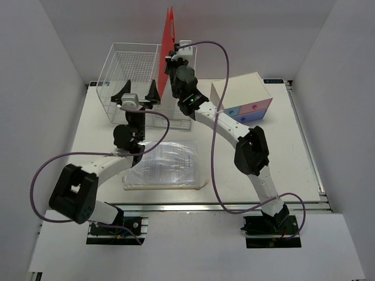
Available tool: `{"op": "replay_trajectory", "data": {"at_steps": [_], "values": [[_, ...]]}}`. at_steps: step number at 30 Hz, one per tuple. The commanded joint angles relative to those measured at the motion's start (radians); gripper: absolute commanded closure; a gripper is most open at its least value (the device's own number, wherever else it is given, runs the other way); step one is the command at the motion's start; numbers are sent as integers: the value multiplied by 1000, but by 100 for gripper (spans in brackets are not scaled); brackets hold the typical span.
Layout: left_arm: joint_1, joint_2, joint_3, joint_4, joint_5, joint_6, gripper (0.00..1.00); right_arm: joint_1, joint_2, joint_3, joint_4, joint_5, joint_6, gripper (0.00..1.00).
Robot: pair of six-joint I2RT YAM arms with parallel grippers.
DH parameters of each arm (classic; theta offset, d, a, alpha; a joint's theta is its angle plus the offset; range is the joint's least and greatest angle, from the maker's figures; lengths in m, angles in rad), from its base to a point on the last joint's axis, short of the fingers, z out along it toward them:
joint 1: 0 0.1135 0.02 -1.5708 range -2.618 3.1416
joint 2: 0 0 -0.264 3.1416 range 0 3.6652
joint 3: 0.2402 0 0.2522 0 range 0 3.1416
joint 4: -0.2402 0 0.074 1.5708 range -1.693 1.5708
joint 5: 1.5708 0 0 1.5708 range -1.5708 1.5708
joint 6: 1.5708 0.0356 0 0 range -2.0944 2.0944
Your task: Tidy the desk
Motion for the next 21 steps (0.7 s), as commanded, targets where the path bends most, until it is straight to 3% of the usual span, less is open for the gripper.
{"op": "replay_trajectory", "data": {"at_steps": [1, 4, 7, 10, 12, 16, 21], "values": [[2, -123, -15, -72, -143, -100, 2, 0, -20, -97, 121, 35, -22, 100], [2, -218, -25, -198, -182, -128, 2, 12, -31, -171, 119, 54, -17, 100], [2, -313, -19, -421, -312, -278, 2, 38, -34, -235, 158, 94, -62, 100], [2, -376, -55, -482, -337, -320, 2, 58, -33, -263, 158, 117, -41, 100], [2, -415, -49, -546, -338, -338, 2, 77, -22, -240, 115, 129, -18, 100], [2, -445, 46, -831, -384, -421, 2, 97, 42, -182, 165, 196, -93, 100], [2, -482, 43, -888, -396, -427, 2, 111, 73, -108, 34, 187, -47, 100]]}}
